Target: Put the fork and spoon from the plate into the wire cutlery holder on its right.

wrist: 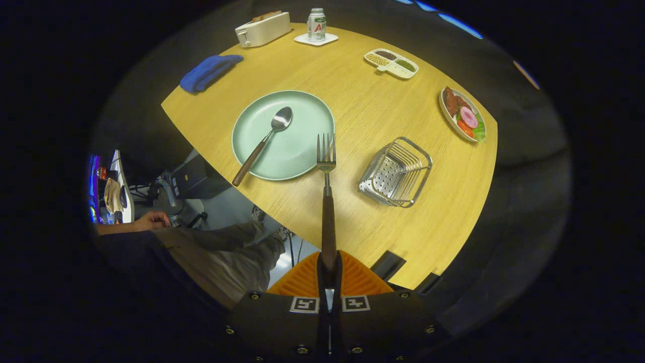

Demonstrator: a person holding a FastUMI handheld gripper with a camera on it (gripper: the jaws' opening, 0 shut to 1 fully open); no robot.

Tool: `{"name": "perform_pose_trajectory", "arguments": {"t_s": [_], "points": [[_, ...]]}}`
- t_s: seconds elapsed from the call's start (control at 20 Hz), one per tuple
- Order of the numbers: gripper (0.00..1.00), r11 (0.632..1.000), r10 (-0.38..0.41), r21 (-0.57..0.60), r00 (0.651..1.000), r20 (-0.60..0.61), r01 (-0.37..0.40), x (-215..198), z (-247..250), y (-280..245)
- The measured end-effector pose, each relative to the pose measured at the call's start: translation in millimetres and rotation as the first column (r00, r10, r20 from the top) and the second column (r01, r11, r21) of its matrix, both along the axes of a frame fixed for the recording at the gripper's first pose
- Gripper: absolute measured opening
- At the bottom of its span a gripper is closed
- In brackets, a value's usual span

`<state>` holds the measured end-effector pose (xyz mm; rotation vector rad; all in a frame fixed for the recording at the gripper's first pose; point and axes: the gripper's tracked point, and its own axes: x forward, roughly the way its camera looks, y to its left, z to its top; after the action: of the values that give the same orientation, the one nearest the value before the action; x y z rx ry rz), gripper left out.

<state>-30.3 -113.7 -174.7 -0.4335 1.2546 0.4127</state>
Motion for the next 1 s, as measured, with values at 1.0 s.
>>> {"name": "perform_pose_trajectory", "arguments": {"t_s": [1.0], "points": [[0.02,0.989,-0.147,-0.047,0.978,-0.146,0.142,34.9,10.7,-78.1]]}}
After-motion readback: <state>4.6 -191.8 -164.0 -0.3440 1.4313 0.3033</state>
